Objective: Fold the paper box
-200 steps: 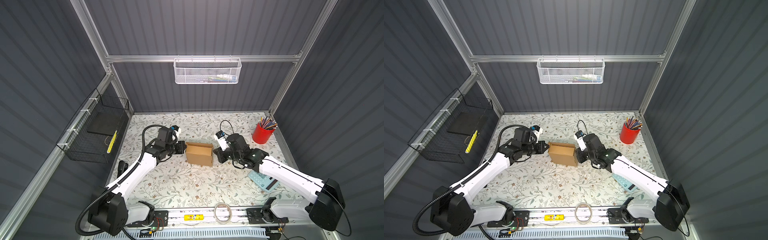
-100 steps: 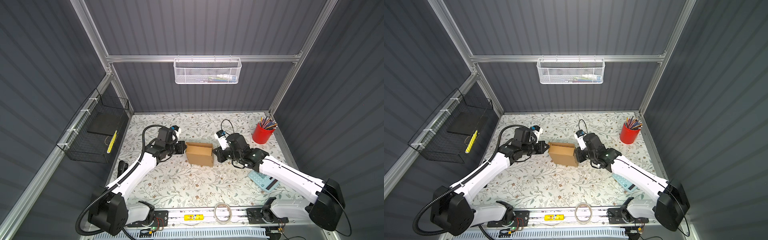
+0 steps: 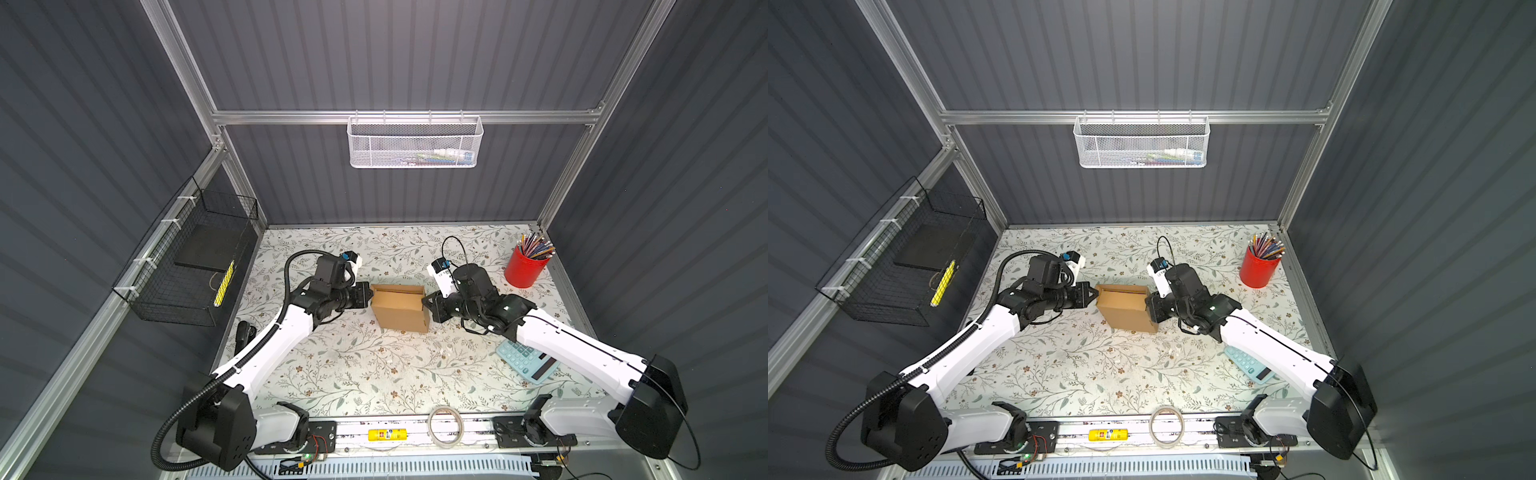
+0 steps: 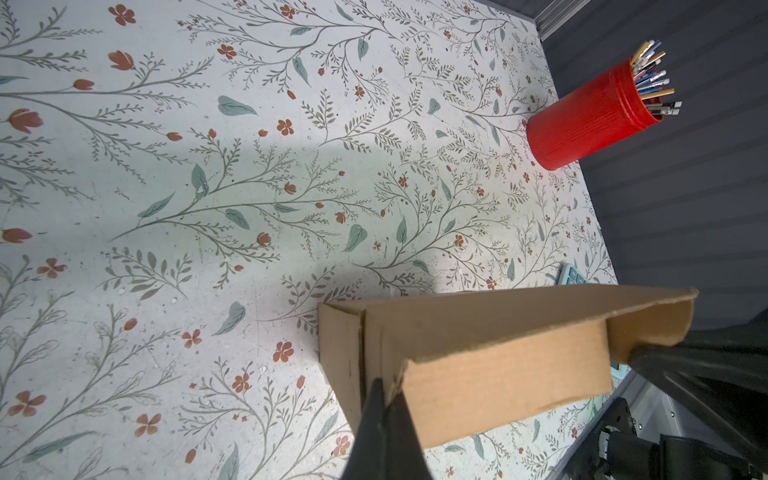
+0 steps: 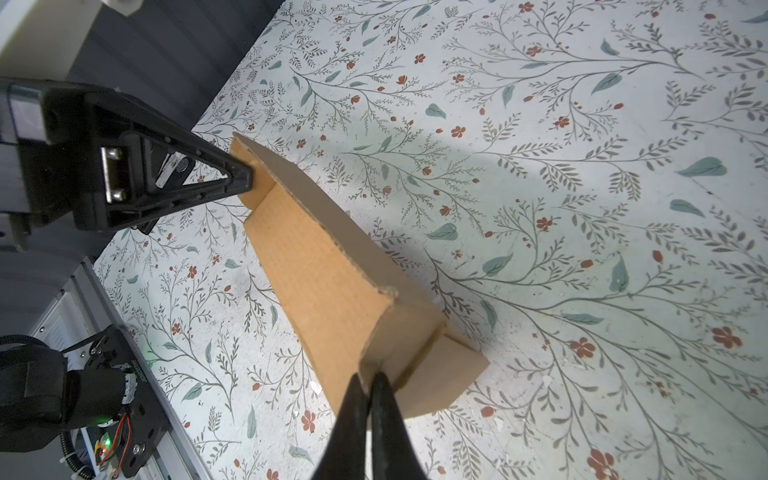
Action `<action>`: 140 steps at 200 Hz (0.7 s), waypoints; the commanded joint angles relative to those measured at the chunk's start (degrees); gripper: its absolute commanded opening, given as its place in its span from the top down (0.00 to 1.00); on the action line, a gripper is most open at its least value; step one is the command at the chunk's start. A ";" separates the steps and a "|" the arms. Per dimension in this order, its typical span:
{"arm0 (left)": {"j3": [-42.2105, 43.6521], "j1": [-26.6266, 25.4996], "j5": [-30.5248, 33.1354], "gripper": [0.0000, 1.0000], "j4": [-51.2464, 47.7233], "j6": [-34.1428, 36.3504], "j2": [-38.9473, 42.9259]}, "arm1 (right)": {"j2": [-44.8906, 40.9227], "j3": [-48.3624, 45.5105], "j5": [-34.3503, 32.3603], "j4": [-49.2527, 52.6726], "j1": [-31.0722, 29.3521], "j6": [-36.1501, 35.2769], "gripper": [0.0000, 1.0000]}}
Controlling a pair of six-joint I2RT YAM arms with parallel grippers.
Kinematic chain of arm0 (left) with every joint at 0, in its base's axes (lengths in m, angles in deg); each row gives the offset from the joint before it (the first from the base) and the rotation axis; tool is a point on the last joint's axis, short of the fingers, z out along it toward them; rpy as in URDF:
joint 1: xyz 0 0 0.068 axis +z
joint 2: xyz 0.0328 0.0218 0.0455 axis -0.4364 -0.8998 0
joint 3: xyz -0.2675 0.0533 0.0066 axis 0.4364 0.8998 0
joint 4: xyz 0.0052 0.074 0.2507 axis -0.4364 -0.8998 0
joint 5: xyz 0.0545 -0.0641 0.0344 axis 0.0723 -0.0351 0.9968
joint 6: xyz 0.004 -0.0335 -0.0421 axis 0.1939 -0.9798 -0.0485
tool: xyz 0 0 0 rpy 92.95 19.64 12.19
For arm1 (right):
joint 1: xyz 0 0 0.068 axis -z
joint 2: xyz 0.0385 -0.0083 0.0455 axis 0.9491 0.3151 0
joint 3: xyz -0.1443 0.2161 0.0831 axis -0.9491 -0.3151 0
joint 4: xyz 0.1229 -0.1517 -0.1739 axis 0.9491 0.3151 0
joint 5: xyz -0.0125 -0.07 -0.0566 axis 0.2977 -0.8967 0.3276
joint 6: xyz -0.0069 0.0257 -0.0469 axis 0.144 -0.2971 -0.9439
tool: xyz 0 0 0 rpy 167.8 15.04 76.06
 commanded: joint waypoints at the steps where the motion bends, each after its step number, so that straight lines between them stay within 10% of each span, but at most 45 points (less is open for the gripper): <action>1: -0.81 -0.43 -1.70 1.00 -3.49 -0.31 -1.02 | 1.04 2.02 2.80 -2.81 -0.23 1.15 0.92; 140: -1.97 -0.78 -1.03 1.00 -4.32 -0.39 -1.46 | 1.79 1.14 3.34 -3.62 -0.23 2.61 0.92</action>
